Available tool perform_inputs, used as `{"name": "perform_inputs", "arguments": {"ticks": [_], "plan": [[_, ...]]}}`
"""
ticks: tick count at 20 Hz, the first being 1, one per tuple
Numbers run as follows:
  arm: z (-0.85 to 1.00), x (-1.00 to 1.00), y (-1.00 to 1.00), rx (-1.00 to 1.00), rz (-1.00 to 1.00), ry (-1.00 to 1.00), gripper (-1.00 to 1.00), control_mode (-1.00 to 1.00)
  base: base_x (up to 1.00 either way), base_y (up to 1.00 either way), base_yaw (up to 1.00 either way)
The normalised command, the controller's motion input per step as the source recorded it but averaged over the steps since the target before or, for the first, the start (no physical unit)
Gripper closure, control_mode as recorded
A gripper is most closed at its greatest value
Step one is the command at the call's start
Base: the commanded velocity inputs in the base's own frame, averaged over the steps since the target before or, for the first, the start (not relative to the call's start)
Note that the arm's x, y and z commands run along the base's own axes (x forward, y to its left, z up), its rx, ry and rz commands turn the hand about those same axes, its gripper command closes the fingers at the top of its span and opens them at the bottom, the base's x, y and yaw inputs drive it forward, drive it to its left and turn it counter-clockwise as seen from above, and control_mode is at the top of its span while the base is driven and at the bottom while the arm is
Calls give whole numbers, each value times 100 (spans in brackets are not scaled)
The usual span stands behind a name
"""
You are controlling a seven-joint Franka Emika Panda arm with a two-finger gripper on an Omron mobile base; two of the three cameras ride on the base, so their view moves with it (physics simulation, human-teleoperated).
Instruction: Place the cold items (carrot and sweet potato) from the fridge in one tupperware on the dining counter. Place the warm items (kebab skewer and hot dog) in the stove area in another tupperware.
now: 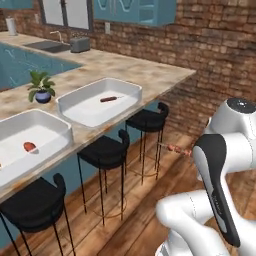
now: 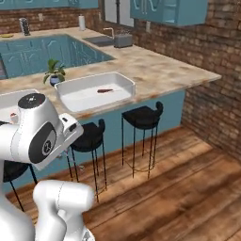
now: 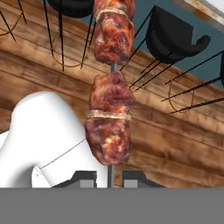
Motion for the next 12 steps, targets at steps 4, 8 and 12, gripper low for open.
{"name": "perform_inputs", "arguments": {"ticks": [4, 8, 12], "plan": [[0, 0, 0, 0, 0, 0, 100, 100, 71, -75, 63], [0, 0, 0, 0, 0, 0, 100, 100, 60, -73, 67], [0, 0, 0, 0, 0, 0, 100, 100, 61, -78, 66]]}}
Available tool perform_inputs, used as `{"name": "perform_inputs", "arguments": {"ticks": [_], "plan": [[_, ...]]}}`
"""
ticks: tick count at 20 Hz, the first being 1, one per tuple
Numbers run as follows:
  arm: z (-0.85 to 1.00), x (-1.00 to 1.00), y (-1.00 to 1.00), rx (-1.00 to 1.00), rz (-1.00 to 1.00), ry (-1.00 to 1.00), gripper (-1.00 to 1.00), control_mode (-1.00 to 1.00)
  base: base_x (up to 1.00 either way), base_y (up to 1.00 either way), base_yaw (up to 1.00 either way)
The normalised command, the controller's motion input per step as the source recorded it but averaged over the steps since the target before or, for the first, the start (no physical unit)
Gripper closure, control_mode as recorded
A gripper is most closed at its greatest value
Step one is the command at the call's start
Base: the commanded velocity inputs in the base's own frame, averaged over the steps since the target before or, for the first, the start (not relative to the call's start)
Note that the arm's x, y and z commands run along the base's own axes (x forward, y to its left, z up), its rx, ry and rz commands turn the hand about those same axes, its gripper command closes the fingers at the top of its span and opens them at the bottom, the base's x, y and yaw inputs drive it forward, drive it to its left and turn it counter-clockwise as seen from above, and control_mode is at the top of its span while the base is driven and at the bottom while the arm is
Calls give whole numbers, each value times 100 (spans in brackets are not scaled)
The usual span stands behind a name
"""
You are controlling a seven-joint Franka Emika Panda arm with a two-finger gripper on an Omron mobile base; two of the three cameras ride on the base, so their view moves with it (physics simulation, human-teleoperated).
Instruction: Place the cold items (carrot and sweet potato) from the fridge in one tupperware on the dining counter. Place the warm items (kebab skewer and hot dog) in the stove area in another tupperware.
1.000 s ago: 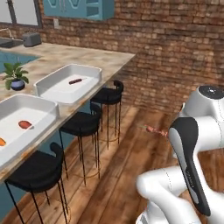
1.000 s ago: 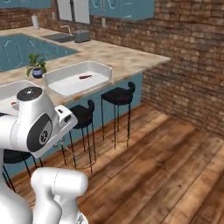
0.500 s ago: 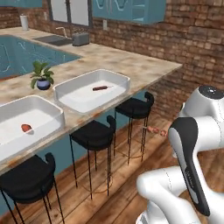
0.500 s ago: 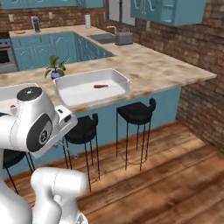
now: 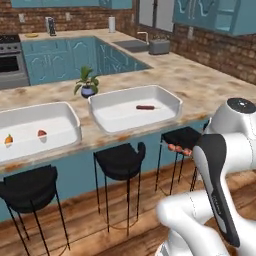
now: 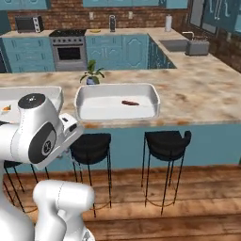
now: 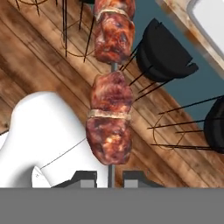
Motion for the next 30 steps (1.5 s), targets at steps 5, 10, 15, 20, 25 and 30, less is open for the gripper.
{"name": "perform_inputs", "arguments": {"ticks": [5, 10, 15, 20, 25, 30], "plan": [[0, 0, 0, 0, 0, 0, 100, 100, 52, -91, 62], [0, 0, 0, 0, 0, 0, 100, 100, 47, -92, 59], [0, 0, 0, 0, 0, 0, 100, 100, 54, -19, 7], [0, 0, 0, 0, 0, 0, 100, 100, 18, 25, -12], [0, 0, 0, 0, 0, 0, 100, 100, 21, 18, -5], [0, 0, 0, 0, 0, 0, 100, 100, 64, 21, 0]]}}
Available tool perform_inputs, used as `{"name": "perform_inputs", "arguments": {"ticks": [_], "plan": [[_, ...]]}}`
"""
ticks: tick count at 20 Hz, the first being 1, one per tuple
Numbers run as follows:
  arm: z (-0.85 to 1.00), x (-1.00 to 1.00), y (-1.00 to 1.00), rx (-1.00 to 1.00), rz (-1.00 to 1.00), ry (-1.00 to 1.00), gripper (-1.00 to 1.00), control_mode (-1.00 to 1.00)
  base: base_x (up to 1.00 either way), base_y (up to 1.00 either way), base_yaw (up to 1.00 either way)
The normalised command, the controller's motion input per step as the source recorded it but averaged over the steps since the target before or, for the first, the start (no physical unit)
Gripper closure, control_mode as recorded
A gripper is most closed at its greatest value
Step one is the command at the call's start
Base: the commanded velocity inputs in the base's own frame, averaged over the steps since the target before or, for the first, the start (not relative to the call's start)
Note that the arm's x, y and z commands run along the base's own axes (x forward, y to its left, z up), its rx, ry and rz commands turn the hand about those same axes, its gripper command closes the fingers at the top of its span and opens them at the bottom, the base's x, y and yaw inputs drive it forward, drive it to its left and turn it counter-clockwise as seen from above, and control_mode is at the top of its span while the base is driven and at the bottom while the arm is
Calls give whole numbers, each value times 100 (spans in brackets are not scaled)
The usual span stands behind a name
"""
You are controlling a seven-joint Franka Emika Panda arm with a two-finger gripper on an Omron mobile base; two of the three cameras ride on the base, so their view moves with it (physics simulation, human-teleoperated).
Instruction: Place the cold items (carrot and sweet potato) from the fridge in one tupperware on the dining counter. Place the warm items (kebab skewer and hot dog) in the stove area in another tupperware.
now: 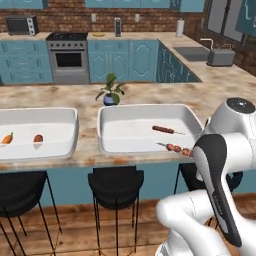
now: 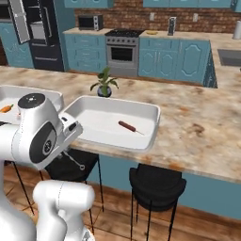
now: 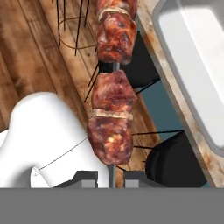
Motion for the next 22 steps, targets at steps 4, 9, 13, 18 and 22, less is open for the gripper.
{"name": "perform_inputs", "arguments": {"ticks": [4, 9, 13, 18, 22], "plan": [[0, 0, 0, 0, 0, 0, 100, 100, 32, 16, 0], [0, 0, 3, 0, 0, 0, 100, -100, 10, 8, 0], [24, 18, 3, -7, 0, 10, 100, -100, 0, 0, 0], [76, 77, -2, -2, 0, 18, 100, -100, 0, 0, 0], [40, 100, -13, 4, 0, 14, 100, -100, 0, 0, 0]]}}
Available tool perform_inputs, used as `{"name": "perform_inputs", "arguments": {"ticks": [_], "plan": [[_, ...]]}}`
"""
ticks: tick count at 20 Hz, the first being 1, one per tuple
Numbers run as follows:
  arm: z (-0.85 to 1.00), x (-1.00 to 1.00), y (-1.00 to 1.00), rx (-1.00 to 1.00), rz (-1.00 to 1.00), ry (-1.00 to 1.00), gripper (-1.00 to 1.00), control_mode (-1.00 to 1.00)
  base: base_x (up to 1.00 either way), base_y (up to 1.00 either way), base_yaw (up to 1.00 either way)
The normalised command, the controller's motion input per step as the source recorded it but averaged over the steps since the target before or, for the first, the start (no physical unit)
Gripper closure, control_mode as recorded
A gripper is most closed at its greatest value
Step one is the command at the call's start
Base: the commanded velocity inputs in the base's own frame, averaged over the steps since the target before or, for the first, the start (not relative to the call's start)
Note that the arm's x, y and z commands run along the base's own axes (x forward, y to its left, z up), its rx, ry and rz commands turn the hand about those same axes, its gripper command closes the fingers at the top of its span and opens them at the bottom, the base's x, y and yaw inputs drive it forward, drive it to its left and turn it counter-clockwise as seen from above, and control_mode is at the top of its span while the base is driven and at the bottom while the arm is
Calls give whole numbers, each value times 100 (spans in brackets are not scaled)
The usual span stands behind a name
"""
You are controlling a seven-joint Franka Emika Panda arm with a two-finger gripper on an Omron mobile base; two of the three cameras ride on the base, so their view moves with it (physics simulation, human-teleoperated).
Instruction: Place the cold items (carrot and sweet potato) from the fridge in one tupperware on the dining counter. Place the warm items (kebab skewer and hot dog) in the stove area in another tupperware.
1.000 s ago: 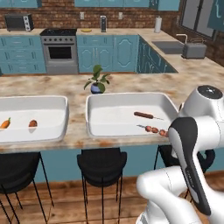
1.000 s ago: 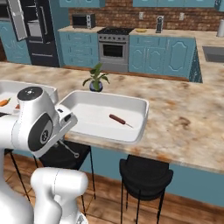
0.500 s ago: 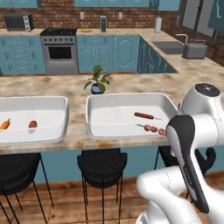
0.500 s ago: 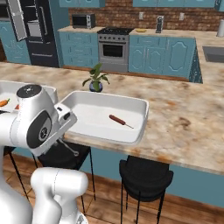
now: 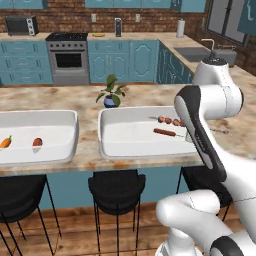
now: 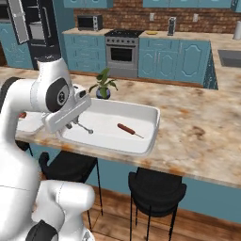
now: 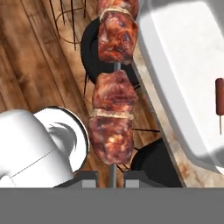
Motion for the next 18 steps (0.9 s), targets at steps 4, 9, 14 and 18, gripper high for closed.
{"name": "perform_inputs", "arguments": {"ticks": [4, 9, 14, 18], "plan": [[-9, 100, -29, 0, 0, 22, 100, -100, 0, 0, 0], [-31, 100, -2, 0, 0, 5, 100, -100, 0, 0, 0], [-48, 100, 2, 0, 7, 0, 100, -100, 0, 0, 0], [-60, 100, 3, 0, 23, 0, 100, -100, 0, 0, 0]]}}
